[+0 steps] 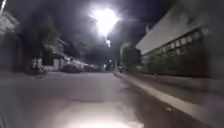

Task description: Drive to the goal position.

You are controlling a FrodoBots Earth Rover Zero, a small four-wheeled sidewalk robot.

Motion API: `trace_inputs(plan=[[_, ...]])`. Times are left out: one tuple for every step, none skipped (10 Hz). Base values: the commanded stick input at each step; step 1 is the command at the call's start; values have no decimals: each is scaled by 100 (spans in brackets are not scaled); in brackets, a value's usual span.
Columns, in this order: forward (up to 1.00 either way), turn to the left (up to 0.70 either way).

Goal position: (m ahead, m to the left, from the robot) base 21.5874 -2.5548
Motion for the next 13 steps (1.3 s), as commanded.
trace_inputs(plan=[[70,0],[70,0],[70,0],[70,0],[70,0],[70,0],[70,0],[70,0],[70,0],[70,0],[70,0],[70,0],[70,0]])
